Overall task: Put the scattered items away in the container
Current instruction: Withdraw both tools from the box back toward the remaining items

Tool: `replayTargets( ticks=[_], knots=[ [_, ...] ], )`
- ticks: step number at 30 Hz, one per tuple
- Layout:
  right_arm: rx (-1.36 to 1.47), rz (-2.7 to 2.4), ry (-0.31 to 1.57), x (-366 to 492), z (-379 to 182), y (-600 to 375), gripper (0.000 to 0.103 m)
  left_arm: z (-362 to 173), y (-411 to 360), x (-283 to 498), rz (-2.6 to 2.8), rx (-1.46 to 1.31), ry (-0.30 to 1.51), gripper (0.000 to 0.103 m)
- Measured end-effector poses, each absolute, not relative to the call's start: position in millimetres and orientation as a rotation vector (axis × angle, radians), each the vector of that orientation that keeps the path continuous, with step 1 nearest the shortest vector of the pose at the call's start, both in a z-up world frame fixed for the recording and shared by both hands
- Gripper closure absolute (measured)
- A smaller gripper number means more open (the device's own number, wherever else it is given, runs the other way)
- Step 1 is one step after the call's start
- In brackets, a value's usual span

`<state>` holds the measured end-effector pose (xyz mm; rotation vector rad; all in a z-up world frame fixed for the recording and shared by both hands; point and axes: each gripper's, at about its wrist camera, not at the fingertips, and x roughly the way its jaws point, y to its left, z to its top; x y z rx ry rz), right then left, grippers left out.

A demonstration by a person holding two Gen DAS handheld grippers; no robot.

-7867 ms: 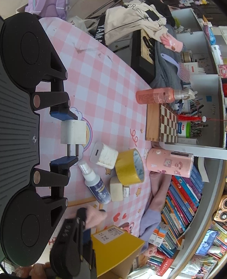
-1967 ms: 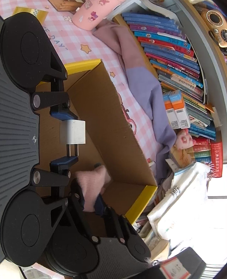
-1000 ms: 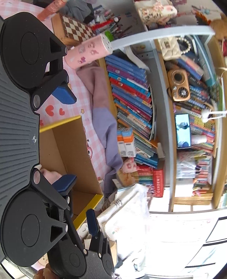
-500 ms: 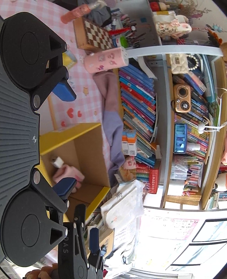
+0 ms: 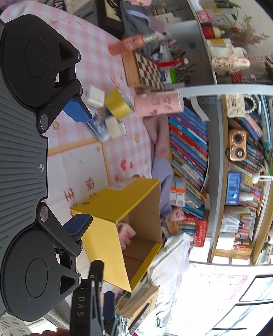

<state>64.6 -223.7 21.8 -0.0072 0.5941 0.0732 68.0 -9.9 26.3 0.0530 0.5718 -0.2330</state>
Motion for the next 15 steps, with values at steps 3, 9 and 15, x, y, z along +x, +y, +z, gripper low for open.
replayTargets(
  ticks=[3,9,15],
  knots=[
    [-0.01,0.085,0.604,60,19,-209,0.024,23,2,61,-0.208,0.052,0.587,0.007],
    [-0.026,0.129,0.609,54,16,-180,0.023,17,31,49,-0.132,0.06,0.611,0.007],
    [-0.039,0.164,0.628,51,14,-157,0.022,17,54,36,-0.078,0.039,0.614,0.007]
  ],
)
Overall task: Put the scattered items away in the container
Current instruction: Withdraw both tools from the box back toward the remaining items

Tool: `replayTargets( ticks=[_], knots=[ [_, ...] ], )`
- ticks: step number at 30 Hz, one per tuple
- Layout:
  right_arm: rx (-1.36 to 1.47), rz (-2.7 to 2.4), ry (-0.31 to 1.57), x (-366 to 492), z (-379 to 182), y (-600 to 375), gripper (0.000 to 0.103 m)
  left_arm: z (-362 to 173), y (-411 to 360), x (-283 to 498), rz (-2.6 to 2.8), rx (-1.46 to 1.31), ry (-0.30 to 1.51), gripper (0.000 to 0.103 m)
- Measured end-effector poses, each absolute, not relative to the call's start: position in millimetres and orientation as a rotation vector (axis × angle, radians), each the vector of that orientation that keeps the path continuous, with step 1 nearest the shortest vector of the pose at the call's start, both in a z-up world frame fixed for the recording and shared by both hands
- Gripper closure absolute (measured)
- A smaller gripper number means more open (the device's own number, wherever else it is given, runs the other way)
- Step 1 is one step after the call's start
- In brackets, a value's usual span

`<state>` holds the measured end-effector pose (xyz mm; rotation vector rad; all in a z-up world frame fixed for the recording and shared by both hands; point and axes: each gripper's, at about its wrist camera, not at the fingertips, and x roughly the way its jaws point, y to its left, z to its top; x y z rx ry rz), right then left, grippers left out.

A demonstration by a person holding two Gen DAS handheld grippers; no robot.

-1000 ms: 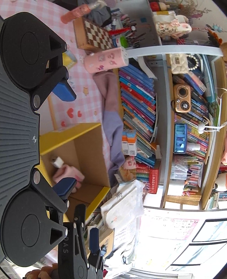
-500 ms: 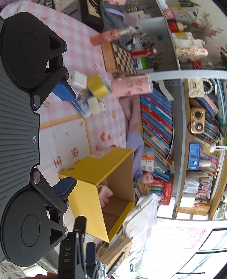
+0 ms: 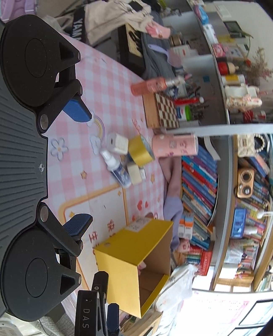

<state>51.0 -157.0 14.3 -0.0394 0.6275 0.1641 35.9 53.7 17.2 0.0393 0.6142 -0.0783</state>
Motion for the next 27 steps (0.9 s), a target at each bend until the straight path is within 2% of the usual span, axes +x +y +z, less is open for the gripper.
replayTargets(
  ticks=[27],
  knots=[
    [-0.118,0.326,0.716,37,0,-86,0.021,9,107,14,0.012,-0.032,0.653,0.007]
  ],
)
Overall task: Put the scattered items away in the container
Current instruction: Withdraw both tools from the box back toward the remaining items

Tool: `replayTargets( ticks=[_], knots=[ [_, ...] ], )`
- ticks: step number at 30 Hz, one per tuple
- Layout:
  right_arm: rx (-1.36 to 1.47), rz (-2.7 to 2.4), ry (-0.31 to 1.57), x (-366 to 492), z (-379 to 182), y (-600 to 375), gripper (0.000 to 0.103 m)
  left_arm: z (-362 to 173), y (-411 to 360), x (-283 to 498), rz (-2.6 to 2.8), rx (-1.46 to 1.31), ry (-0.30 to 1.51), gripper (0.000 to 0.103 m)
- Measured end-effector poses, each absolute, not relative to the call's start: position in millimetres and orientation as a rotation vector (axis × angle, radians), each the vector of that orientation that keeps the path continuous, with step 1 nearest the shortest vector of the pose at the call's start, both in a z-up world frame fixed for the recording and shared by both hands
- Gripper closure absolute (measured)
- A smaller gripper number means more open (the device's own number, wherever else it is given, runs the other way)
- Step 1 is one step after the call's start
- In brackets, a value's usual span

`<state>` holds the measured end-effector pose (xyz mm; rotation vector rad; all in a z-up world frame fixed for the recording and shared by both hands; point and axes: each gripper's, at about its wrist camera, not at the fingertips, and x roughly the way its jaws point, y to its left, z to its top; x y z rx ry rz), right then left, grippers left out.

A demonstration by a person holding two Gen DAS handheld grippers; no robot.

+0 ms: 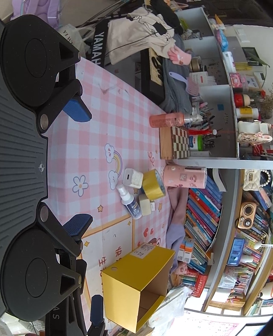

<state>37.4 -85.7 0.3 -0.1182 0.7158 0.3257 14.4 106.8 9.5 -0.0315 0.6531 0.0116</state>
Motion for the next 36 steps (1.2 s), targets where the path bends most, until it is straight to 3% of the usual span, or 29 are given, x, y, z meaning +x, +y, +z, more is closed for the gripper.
replayTargets(
  ticks=[36],
  knots=[
    [-0.116,0.407,0.801,178,-32,-73,0.022,-7,100,147,0.035,0.007,0.744,0.007]
  ],
)
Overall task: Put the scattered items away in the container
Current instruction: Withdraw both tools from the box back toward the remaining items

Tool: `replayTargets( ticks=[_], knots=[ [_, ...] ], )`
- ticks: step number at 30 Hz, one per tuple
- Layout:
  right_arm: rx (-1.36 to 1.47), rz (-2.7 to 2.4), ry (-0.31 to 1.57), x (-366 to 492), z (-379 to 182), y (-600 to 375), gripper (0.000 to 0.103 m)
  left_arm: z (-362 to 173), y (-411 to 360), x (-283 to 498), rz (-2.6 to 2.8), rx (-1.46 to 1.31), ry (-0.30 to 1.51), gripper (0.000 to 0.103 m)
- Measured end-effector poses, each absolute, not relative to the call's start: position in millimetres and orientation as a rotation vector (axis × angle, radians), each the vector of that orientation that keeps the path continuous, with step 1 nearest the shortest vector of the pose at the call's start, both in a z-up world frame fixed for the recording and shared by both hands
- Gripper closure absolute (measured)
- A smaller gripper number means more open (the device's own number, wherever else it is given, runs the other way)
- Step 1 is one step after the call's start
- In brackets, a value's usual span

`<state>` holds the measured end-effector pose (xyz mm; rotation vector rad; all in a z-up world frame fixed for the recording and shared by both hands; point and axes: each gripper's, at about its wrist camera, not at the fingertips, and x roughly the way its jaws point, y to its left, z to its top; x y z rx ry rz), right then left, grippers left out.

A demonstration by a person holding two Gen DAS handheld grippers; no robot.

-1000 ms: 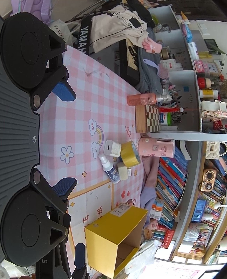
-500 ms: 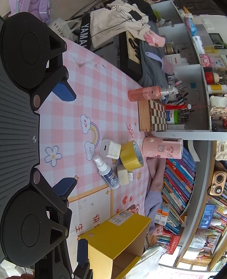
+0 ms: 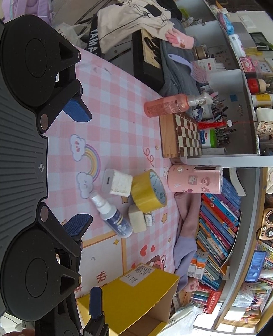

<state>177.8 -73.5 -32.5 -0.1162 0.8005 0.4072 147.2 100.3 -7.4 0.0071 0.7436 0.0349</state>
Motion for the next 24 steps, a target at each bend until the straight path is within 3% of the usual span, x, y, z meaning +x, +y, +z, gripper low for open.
replayTargets(
  ticks=[24],
  knots=[
    [-0.093,0.376,0.8,265,-45,-45,0.024,-17,114,239,-0.013,0.017,0.79,0.009]
  ],
)
